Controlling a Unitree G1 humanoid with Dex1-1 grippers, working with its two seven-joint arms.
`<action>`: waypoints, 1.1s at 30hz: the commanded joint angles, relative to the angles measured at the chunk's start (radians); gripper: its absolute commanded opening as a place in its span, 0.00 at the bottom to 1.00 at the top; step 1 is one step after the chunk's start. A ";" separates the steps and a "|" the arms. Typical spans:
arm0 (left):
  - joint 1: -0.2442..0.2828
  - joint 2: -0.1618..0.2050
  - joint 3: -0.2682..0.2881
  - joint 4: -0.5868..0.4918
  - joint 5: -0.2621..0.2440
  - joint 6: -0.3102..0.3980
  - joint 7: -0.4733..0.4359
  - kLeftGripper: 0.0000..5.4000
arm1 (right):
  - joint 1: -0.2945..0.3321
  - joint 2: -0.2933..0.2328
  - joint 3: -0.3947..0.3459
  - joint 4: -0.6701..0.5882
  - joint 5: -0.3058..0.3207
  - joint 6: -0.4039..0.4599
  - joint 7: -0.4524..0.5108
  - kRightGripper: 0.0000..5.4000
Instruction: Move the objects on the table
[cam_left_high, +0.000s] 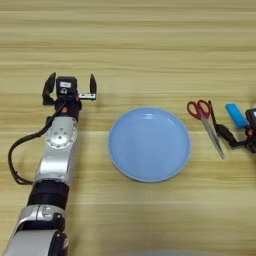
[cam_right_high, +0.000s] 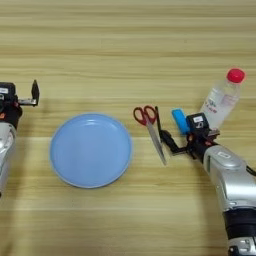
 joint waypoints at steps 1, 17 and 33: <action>0.002 -0.001 -0.003 -0.003 0.004 0.028 0.007 1.00 | -0.004 0.010 0.019 0.048 -0.026 0.010 -0.008 1.00; -0.013 0.003 -0.022 0.016 0.027 0.067 0.027 1.00 | -0.036 0.010 0.025 0.092 -0.029 -0.010 -0.011 1.00; -0.012 0.001 -0.016 0.012 0.026 0.068 0.030 1.00 | -0.046 0.008 0.023 0.113 -0.033 -0.013 -0.023 0.95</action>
